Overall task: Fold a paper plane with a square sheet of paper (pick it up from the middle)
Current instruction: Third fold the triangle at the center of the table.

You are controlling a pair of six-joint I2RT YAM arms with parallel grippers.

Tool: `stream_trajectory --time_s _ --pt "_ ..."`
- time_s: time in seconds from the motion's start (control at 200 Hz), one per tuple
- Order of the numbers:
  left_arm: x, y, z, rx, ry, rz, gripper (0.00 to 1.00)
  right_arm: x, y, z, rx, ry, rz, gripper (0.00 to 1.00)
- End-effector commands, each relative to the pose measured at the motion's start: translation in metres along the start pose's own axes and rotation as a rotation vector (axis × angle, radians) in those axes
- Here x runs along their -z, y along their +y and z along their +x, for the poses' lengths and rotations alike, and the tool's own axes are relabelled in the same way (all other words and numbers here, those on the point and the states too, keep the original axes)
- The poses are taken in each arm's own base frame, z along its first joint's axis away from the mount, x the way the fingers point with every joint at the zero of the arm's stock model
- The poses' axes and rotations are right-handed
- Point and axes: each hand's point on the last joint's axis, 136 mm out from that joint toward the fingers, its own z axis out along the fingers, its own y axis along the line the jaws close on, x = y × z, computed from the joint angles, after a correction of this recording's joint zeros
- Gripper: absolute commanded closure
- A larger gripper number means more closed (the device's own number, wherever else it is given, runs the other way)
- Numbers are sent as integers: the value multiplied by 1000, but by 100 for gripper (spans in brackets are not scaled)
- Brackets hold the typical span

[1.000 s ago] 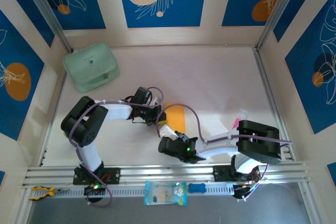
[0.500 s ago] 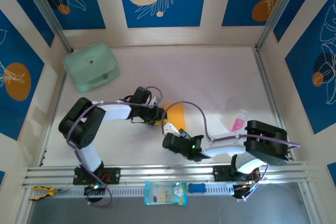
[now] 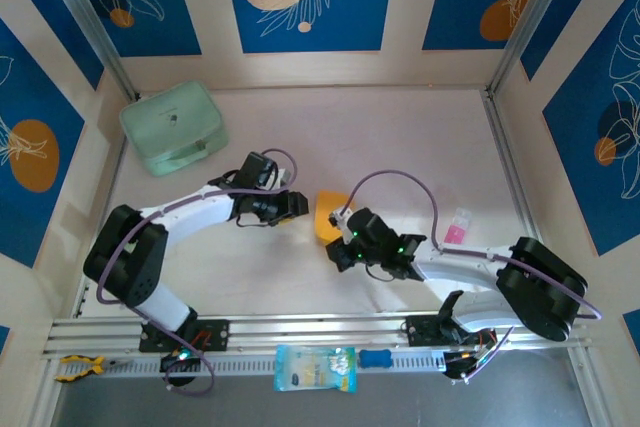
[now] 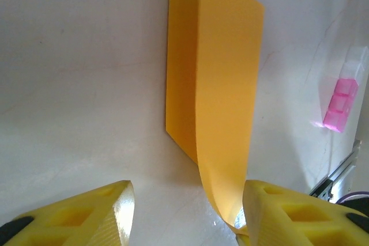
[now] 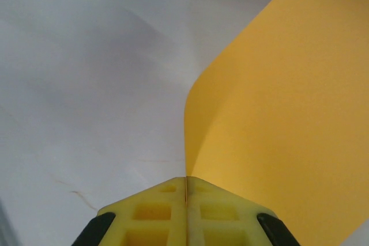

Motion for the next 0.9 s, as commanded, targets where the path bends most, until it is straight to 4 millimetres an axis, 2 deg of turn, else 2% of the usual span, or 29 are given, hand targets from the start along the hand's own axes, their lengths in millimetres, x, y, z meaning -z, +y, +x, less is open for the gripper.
stream_trajectory --time_s 0.0,0.235,0.51,0.605,0.74,0.895 --pt "12 -2 -5 -32 -12 -23 50 6 28 -4 -85 29 -202 93" --pt "20 -16 -12 -79 -21 -7 58 0 37 -8 -191 74 -297 93" --pt "17 -40 -22 -138 0 79 75 -7 21 7 -302 108 -314 93" --pt "8 -50 -28 -150 28 118 83 -9 18 12 -317 115 -323 93" --pt "-12 -60 -32 -160 94 167 87 -13 15 16 -332 127 -325 93" --pt "-37 -58 -30 -160 160 159 88 -17 12 22 -346 138 -318 93"
